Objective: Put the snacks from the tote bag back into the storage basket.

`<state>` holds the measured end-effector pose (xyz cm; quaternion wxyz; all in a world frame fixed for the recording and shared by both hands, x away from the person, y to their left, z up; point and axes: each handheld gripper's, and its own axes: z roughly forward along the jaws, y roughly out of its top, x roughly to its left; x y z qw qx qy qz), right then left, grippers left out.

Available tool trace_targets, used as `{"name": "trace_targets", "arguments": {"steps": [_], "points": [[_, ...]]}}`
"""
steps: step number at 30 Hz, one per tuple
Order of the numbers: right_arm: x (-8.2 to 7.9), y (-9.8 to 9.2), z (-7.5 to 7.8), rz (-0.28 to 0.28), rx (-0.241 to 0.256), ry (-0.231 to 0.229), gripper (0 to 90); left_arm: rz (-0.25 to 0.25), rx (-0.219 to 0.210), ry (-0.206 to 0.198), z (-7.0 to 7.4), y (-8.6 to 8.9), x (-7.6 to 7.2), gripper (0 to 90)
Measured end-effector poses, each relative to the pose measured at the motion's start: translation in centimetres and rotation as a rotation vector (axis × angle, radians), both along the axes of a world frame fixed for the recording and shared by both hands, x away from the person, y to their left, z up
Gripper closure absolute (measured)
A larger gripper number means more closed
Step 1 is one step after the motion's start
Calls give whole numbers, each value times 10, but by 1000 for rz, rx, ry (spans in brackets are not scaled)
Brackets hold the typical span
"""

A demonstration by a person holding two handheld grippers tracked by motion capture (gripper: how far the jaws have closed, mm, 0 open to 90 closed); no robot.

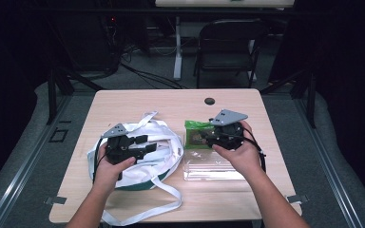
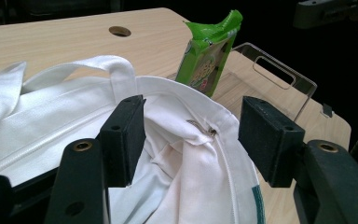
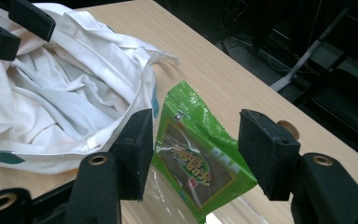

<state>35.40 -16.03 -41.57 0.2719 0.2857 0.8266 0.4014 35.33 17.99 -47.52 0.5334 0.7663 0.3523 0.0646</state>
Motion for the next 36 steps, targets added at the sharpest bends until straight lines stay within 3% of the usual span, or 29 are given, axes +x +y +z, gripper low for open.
{"name": "trace_targets", "arguments": {"steps": [8, 15, 20, 36], "points": [[-9, -7, -8, -28, 64, -4, 461, 0, 5, -1, 0, -1, 0, 412], [-15, -12, -14, -41, 66, 6, 456, 1, 3, 0, 0, 0, 0, 412], [-23, -19, -19, -58, 96, 15, 450, 1, 5, 0, 0, 0, -1, 412], [-45, -46, -20, -99, 172, 6, 442, 2, 3, -1, 0, -1, -1, 412]]}}
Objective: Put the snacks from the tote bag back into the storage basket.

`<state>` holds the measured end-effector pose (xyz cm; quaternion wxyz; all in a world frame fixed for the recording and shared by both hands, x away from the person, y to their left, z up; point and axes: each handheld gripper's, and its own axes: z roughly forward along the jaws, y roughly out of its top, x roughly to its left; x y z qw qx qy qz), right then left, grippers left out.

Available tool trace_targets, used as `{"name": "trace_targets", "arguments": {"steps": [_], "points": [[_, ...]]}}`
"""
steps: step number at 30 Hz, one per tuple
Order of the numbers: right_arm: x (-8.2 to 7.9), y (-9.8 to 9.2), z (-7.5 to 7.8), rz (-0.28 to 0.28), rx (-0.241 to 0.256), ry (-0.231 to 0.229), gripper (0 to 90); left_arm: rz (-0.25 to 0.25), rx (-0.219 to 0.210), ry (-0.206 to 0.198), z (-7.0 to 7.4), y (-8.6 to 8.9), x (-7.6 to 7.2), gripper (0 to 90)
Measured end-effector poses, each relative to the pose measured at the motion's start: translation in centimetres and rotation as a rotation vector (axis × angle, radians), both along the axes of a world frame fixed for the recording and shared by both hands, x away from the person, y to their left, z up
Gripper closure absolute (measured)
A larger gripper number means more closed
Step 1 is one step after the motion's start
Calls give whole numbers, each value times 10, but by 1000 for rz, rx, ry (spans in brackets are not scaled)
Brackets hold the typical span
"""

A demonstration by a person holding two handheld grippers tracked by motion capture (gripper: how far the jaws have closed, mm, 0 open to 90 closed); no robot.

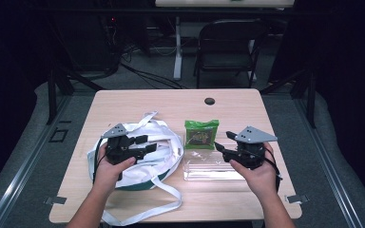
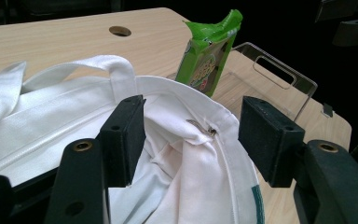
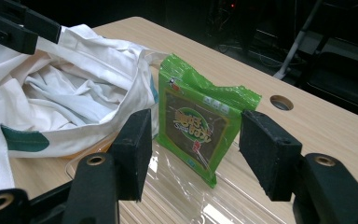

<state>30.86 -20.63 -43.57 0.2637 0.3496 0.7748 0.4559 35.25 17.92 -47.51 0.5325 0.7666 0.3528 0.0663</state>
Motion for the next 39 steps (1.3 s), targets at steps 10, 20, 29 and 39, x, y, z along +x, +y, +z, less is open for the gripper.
{"name": "trace_targets", "arguments": {"steps": [10, 20, 29, 39], "points": [[-12, -14, -6, -22, 38, -23, 440, 1, 6, 3, -1, 0, 0, 412], [-16, -21, -21, -1, 55, -21, 435, 2, 21, -3, -2, -1, 0, 411], [-18, -18, -38, 10, 41, -9, 435, 7, 19, 2, -3, 0, 1, 410], [-20, -17, -52, -5, 53, -19, 440, 7, 22, 4, -3, 1, 1, 410]]}}
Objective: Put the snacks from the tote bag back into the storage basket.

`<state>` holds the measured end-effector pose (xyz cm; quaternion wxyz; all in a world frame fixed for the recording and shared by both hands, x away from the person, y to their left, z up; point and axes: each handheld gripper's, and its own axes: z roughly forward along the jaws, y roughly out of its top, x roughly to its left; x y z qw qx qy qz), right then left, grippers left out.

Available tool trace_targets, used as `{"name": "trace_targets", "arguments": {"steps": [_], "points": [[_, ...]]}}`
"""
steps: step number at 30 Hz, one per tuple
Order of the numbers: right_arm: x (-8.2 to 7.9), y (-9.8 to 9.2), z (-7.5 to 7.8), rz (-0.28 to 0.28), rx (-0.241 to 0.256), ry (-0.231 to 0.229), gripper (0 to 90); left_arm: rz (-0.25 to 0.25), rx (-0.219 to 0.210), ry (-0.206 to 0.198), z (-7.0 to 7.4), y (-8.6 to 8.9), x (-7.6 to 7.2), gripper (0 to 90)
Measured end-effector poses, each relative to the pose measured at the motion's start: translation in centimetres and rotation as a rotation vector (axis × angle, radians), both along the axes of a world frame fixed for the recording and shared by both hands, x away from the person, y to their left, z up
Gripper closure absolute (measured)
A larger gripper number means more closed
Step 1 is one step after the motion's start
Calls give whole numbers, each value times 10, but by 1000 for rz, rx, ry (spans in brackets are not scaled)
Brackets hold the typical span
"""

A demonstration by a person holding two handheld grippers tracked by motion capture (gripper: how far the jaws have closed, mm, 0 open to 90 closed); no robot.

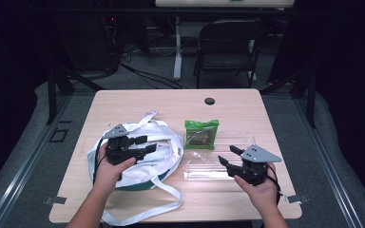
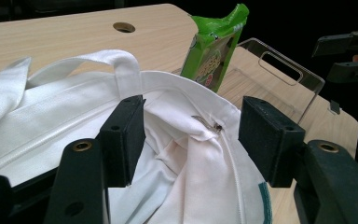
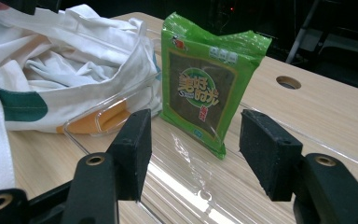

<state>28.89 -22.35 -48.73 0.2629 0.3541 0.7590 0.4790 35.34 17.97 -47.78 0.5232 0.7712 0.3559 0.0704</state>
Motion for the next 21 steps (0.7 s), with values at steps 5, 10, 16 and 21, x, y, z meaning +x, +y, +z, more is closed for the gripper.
{"name": "trace_targets", "arguments": {"steps": [5, 10, 16, 21], "points": [[0, -1, -6, -16, 4, -8, 444, 3, -1, 3, -1, 0, 0, 411], [0, 0, -12, -29, 12, -23, 447, 2, 3, 3, -1, 0, 1, 410], [0, 1, -16, -31, 16, -26, 464, -2, 10, 3, -3, 0, 1, 411], [2, 3, -20, -21, 17, -5, 465, -1, 9, 9, -4, -2, 1, 410]]}}
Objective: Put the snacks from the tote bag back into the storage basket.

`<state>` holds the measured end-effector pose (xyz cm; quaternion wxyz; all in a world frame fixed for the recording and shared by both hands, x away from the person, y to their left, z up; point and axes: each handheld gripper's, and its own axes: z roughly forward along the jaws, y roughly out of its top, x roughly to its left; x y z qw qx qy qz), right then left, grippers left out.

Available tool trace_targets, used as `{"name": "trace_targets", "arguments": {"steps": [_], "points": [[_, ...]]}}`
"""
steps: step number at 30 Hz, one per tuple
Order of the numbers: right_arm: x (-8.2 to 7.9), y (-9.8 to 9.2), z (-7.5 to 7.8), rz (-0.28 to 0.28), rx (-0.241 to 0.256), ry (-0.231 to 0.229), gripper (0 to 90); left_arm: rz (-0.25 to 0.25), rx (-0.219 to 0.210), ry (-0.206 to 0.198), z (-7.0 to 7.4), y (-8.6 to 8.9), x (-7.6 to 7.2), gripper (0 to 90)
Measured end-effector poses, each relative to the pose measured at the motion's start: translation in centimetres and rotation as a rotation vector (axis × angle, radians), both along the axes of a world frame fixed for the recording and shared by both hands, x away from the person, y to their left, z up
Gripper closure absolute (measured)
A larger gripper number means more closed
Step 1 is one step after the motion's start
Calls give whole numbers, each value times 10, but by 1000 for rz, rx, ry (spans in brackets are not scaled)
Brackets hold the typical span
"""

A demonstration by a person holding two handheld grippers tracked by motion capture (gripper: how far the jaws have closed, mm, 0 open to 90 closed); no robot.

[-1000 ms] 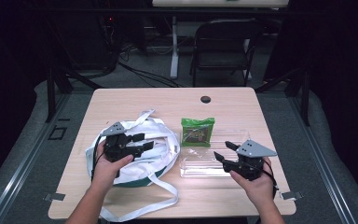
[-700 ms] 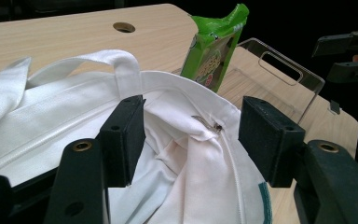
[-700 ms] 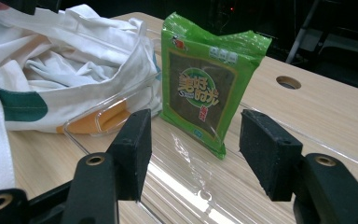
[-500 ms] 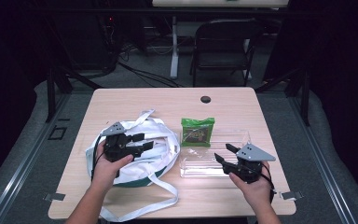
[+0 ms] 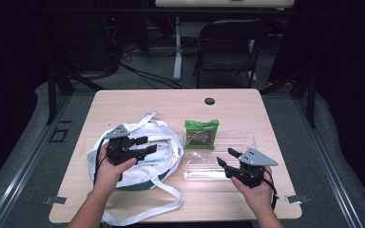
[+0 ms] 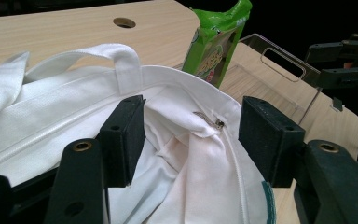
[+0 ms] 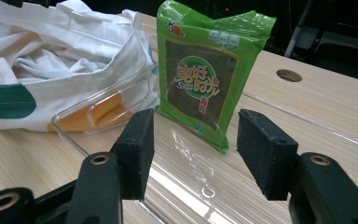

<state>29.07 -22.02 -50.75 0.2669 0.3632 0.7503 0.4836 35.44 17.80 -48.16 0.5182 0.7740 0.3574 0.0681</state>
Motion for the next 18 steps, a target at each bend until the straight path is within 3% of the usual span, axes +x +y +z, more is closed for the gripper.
{"name": "trace_targets", "arguments": {"steps": [9, 18], "points": [[2, 3, -6, 20, -13, 36, 463, 2, 3, 7, -3, -2, 1, 410], [2, 5, -7, 22, -11, 37, 463, 2, 3, 7, -3, -2, 1, 409]]}}
